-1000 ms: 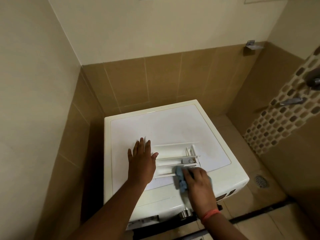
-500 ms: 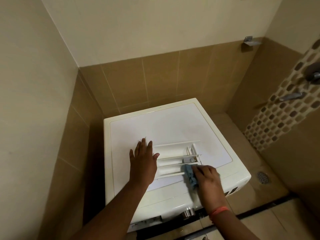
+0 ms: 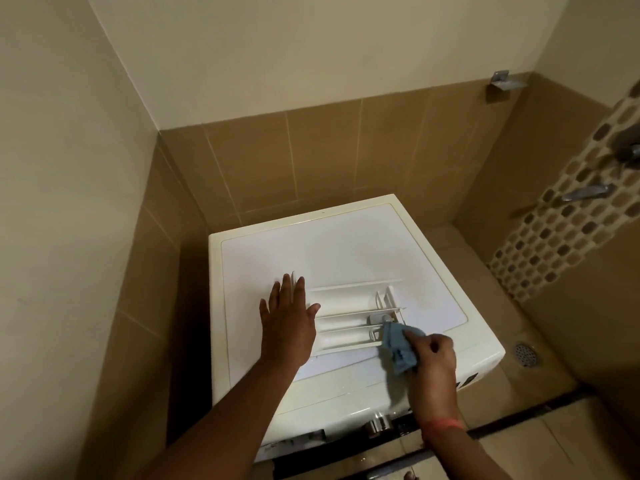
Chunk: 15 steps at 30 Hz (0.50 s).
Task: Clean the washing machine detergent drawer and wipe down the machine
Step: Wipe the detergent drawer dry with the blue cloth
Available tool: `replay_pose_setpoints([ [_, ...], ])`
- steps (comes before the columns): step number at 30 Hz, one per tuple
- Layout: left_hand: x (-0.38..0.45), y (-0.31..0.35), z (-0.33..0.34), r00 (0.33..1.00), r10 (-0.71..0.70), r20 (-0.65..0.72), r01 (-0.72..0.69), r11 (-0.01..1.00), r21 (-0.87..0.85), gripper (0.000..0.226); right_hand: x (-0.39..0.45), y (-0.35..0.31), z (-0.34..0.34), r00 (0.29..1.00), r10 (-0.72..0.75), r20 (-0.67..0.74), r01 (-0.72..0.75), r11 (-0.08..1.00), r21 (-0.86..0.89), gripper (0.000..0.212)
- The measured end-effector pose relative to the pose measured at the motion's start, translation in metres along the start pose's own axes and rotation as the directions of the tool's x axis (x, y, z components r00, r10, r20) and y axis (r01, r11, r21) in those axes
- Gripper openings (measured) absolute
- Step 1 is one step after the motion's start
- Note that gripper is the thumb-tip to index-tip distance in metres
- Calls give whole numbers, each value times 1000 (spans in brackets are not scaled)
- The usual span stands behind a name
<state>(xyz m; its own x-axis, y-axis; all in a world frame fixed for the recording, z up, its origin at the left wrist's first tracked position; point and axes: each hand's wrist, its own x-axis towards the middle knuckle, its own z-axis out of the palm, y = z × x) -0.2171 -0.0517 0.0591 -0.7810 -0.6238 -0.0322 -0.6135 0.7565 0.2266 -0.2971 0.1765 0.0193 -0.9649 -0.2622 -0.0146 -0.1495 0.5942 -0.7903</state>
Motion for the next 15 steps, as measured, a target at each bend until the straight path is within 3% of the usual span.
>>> replay_pose_setpoints([
  [2,-1,-1,1,1000,2,2,-2,1000,-20,59,0,-12,15,975,187,-120,-166,972,163,52],
  [5,1,-1,-1,999,32,14,-31,997,-75,58,1,-39,36,866,458,-199,-349,840,416,50],
  [7,2,-2,-1,998,53,23,-50,993,-109,57,0,-49,51,808,557,-190,-399,756,519,48],
  [11,3,-5,0,998,55,20,-52,990,-129,58,-24,-67,83,825,538,-174,-360,737,573,47],
  [15,4,-6,4,998,53,38,-46,985,-166,58,-59,-83,108,897,438,-60,-325,745,582,48],
])
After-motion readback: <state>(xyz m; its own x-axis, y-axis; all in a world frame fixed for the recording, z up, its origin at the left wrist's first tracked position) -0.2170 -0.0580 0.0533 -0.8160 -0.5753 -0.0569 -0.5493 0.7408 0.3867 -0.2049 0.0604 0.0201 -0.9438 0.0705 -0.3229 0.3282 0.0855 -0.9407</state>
